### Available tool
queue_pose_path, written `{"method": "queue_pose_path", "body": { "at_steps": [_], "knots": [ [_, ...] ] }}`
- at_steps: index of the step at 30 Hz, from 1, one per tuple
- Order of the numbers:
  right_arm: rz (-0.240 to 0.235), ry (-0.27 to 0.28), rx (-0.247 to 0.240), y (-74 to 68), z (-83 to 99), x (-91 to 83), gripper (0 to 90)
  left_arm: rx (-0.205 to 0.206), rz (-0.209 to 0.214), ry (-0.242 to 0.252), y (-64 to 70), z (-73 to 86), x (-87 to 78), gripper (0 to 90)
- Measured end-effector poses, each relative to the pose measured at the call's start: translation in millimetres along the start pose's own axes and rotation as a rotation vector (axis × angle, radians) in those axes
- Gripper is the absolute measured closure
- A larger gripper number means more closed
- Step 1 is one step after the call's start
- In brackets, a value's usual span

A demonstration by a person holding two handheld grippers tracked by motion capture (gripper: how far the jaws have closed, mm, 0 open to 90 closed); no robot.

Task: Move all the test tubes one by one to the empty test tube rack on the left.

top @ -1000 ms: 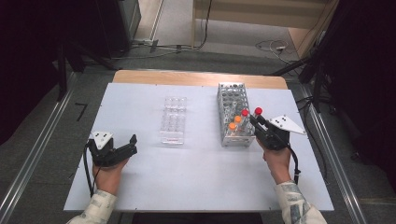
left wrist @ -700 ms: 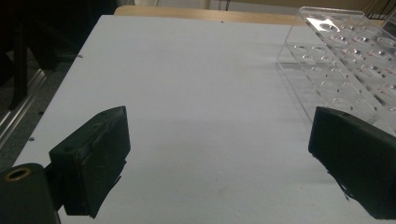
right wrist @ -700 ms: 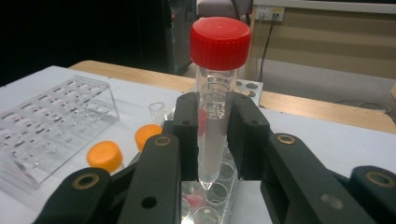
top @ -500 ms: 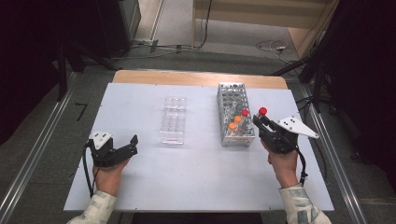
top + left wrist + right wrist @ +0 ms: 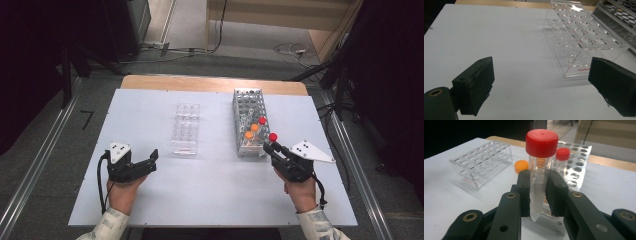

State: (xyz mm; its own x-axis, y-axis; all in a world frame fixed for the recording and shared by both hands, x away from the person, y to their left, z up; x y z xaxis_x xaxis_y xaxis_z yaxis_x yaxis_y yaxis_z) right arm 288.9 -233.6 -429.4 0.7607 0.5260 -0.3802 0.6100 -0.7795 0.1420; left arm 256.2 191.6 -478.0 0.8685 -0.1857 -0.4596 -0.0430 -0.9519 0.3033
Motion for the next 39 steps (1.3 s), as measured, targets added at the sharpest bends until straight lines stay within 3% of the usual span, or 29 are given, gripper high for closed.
{"method": "queue_pose_path", "body": {
  "at_steps": [7,16,22,29,33,36,39],
  "knots": [
    [-0.073,-0.019,-0.025,-23.8,4.4,5.8,71.7,0.030,0.021,-0.001,8.9,1.7,-1.6,8.3],
    [-0.153,-0.052,-0.059,-56.9,7.6,30.3,71.7,0.053,0.053,-0.006,21.3,1.6,-0.9,9.3],
    [-0.184,-0.056,-0.057,-68.8,4.5,43.9,71.7,0.092,0.075,0.005,33.9,-0.1,-1.5,11.3],
    [-0.201,-0.048,-0.065,-78.7,-1.8,54.2,71.7,0.105,0.128,0.010,46.5,-9.9,-1.8,14.0],
    [-0.207,-0.047,-0.068,-81.8,-4.5,58.1,71.7,0.114,0.163,0.016,58.1,-18.9,-1.7,15.2],
    [-0.224,-0.050,-0.087,-88.1,-7.1,65.7,71.7,0.159,0.220,0.001,78.7,-22.2,-0.7,16.8],
    [-0.233,-0.057,-0.098,-94.7,-8.9,71.6,71.7,0.183,0.240,-0.014,89.3,-21.5,1.9,17.6]
  ]
}}
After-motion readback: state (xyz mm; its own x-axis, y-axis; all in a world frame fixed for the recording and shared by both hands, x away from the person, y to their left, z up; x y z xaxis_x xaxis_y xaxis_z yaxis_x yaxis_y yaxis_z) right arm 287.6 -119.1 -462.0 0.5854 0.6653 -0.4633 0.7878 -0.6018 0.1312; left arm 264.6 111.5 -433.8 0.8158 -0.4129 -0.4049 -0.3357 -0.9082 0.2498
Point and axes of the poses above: each handheld gripper's, and its own axes: x roughly forward along the jaws, z roughly out of its underside, y roughly to its right, the point moved 2 cm from there along x, roughly forward along the jaws, and after that the axes turned 10 degrees about -x, right-handed, at the moved point
